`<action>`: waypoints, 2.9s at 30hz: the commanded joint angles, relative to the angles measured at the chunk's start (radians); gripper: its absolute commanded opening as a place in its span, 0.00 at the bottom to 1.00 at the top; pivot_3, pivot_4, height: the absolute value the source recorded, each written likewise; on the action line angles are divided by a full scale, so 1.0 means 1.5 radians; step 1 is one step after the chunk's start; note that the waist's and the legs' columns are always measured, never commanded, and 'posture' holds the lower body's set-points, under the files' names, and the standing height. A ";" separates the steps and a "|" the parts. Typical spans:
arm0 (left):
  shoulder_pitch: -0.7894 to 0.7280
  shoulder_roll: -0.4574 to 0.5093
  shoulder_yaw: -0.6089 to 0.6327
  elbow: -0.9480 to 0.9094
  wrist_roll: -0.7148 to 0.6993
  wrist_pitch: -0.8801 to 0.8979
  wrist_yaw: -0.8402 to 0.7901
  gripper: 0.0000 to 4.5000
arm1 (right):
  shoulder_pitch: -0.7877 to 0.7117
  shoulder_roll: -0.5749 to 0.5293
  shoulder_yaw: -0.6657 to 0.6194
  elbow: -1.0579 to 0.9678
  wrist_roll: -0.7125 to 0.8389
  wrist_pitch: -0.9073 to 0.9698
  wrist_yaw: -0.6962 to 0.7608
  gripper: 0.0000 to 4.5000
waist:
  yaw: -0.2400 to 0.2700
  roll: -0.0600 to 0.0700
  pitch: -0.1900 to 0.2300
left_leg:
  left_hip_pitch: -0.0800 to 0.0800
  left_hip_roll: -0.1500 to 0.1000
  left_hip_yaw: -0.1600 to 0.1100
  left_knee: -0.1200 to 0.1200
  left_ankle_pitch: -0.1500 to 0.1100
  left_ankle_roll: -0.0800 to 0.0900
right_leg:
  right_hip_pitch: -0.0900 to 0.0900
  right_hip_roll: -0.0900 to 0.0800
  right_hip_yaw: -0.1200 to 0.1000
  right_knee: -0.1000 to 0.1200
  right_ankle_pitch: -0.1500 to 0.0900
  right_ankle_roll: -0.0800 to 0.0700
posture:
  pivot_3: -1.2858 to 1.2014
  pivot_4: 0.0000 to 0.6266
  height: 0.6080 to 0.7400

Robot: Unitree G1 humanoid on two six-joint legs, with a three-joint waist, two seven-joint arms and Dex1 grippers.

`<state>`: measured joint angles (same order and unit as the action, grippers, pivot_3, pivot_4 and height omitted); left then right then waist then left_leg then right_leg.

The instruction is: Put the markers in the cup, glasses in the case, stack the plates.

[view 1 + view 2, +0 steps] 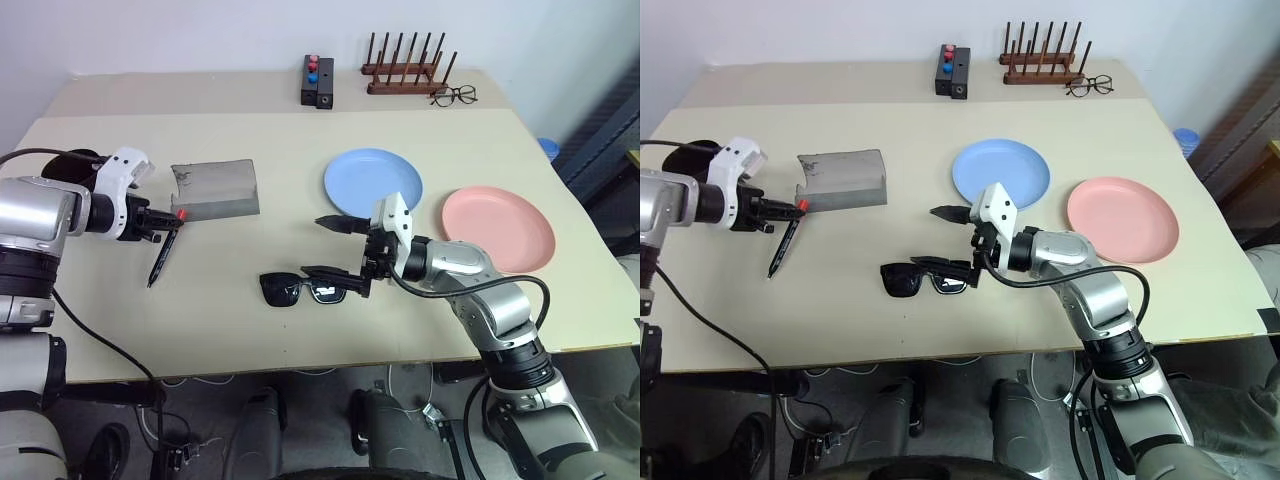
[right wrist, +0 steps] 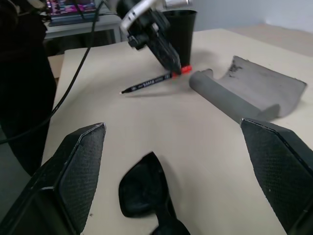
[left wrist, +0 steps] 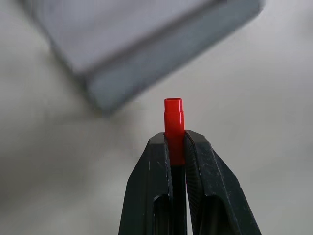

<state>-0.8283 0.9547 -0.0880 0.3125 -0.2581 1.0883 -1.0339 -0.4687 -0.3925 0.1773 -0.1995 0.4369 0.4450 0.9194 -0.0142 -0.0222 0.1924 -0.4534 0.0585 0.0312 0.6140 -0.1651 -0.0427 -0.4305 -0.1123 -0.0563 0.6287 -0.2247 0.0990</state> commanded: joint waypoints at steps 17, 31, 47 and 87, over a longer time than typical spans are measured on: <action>-0.097 -0.091 0.309 0.014 -0.068 -0.390 0.212 0.01 | -0.054 0.081 -0.111 0.004 0.128 -0.006 -0.035 1.00 | 0.001 0.000 0.000 | 0.001 0.000 0.000 0.000 0.000 0.000 | 0.001 0.000 0.000 0.001 0.001 0.003 | 0.52 0.24 1.00; -0.061 -0.019 0.355 0.283 -0.020 -0.709 0.272 0.01 | -0.048 0.068 -0.102 0.003 0.113 -0.016 -0.044 1.00 | 0.004 -0.001 0.000 | 0.001 0.000 0.000 0.000 0.000 0.000 | 0.001 0.000 0.000 0.001 0.002 0.003 | 0.52 0.24 1.00; 0.042 -0.043 0.398 0.250 -0.076 -0.694 0.300 0.10 | -0.048 0.055 -0.094 -0.002 0.103 -0.013 -0.042 1.00 | 0.002 -0.002 0.000 | 0.002 0.000 0.001 0.000 0.000 0.000 | 0.001 0.000 0.000 0.001 0.002 0.003 | 0.52 0.24 1.00; -0.214 -0.188 -0.048 0.548 0.194 -0.715 -0.057 0.99 | -0.008 -0.002 -0.125 -0.005 0.069 -0.004 -0.094 1.00 | 0.001 -0.001 0.000 | 0.001 0.000 0.001 0.000 0.000 0.000 | 0.001 0.000 0.000 0.000 0.001 0.003 | 0.52 0.24 1.00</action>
<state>-1.1121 0.6719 -0.1492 1.1099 0.0013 0.0426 -1.1250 -0.4725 -0.3959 0.0112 -0.1509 0.5321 0.4459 0.7908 -0.0120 -0.0245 0.1923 -0.4523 0.0587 0.0325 0.6146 -0.1652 -0.0421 -0.4296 -0.1116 -0.0563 0.6293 -0.2227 0.1028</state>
